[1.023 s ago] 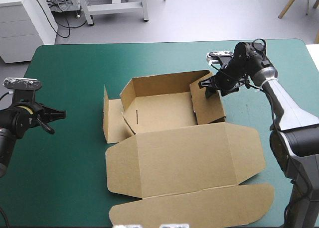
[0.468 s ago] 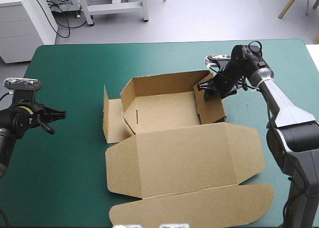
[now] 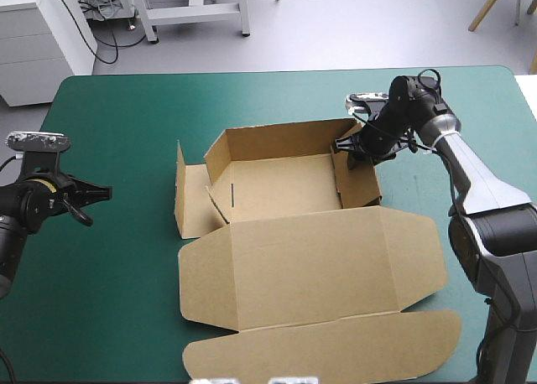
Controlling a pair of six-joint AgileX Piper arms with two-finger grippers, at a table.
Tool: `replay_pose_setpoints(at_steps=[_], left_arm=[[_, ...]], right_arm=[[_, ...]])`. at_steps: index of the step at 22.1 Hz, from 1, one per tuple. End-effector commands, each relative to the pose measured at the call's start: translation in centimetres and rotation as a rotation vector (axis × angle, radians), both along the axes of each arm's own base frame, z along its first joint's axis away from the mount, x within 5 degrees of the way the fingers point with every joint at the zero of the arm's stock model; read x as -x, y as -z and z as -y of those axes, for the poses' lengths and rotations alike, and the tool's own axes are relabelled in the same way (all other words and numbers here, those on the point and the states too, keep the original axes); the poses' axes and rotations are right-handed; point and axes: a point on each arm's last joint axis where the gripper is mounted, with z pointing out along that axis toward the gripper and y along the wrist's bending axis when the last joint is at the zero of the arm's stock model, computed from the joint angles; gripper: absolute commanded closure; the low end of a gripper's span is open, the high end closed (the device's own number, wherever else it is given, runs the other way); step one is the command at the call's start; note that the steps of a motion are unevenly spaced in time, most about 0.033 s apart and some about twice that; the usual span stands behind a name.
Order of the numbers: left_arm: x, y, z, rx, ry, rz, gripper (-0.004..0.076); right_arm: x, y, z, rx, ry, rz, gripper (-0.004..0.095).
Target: Fold the box
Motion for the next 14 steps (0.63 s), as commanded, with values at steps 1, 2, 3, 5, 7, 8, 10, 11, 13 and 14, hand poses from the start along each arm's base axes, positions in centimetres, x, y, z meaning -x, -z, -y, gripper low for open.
replay_pose_setpoints(at_steps=[1, 2, 3, 5, 7, 8, 10, 11, 13, 14], left_arm=[[0.0, -1.6, 0.0, 0.002, 0.001, 0.095, 0.0720], [0.0, -1.6, 0.0, 0.002, 0.001, 0.095, 0.0720], [0.0, -1.6, 0.0, 0.002, 0.001, 0.095, 0.0720], [0.0, -1.6, 0.0, 0.002, 0.001, 0.095, 0.0720], [0.0, -1.6, 0.0, 0.002, 0.001, 0.095, 0.0720], [0.0, -1.6, 0.0, 0.004, 0.001, 0.088, 0.0720], [0.2, -1.4, 0.0, 0.006, -0.003, 0.067, 0.0720], [0.2, -1.4, 0.0, 0.006, -0.004, 0.063, 0.0720], [0.2, -1.4, 0.0, 0.006, -0.004, 0.061, 0.0720], [0.2, -1.4, 0.0, 0.006, -0.004, 0.061, 0.0722]], right_arm=[[0.5, -3.2, 0.2, -0.017, 0.001, 0.098, 0.0554], [0.5, -3.2, 0.2, -0.017, 0.001, 0.098, 0.0577], [0.5, -3.2, 0.2, -0.017, 0.001, 0.098, 0.0591], [0.4, -2.9, 0.1, -0.016, 0.001, 0.092, 0.0634], [0.1, -2.2, 0.1, -0.013, 0.001, 0.074, 0.0711], [-0.2, -1.5, 0.0, -0.014, 0.001, 0.058, 0.0765], [-0.5, -0.6, -0.1, -0.011, 0.001, 0.039, 0.0853], [-0.5, -0.4, -0.1, -0.008, 0.001, 0.034, 0.0885], [-0.5, -0.4, 0.0, 0.002, -0.005, 0.038, 0.0926], [-0.5, -0.4, 0.0, 0.002, -0.004, 0.037, 0.0926]])
